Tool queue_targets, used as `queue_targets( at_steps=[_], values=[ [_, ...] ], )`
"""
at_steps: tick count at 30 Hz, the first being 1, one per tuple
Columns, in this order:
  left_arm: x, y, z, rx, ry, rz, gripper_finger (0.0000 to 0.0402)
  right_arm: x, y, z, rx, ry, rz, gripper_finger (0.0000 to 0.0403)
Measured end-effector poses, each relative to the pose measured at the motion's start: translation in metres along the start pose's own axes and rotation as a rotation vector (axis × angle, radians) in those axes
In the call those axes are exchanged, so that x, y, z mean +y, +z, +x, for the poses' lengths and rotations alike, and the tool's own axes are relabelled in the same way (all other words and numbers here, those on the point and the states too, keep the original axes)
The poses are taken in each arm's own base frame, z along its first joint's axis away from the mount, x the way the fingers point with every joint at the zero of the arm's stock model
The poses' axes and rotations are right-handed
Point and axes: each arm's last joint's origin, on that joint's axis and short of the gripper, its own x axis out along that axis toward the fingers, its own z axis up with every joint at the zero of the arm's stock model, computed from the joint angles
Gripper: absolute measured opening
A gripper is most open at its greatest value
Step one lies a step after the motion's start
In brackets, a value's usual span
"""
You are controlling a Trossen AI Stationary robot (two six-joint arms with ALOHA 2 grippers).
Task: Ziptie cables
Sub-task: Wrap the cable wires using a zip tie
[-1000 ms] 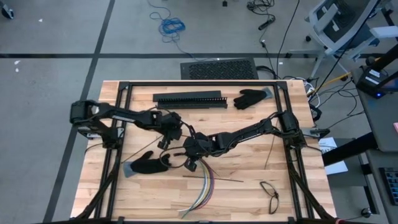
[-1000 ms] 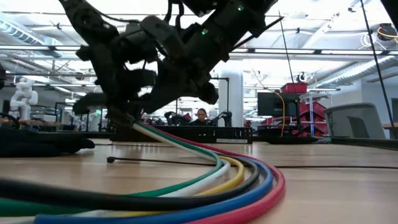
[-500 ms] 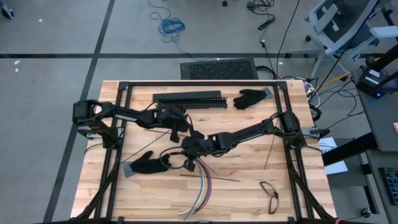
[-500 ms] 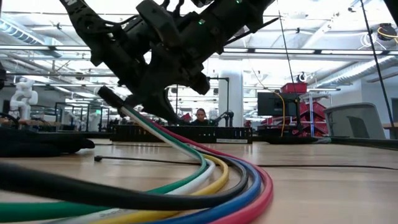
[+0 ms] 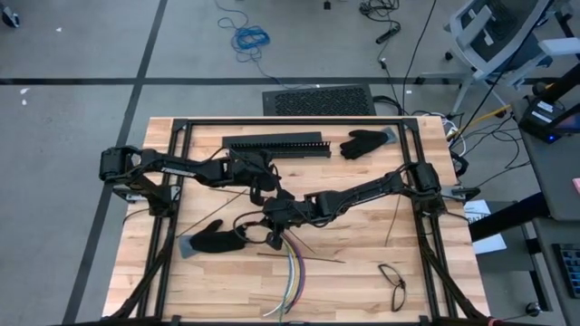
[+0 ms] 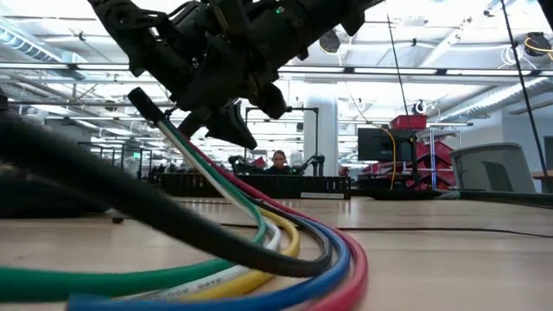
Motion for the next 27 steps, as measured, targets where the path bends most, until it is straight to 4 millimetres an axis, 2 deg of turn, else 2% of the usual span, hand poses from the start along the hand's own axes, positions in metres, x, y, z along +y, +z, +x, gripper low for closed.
queue_targets(
  at_steps=[4,11,18,27],
  values=[
    [-0.005,0.001,0.0,0.007,-0.027,-0.021,0.0,0.0,-0.001,0.001,0.017,0.015,-0.001,0.0],
    [-0.015,-0.005,0.0,-0.005,-0.099,-0.201,0.0,0.0,-0.001,0.0,0.029,0.024,0.011,0.0],
    [-0.042,-0.034,0.0,0.044,-0.186,-0.257,0.0,-0.011,-0.023,0.015,0.168,-0.045,-0.027,0.0],
    [-0.054,-0.033,-0.001,0.043,-0.256,-0.247,0.0,-0.019,-0.045,0.038,0.252,-0.05,0.002,0.0]
  ],
)
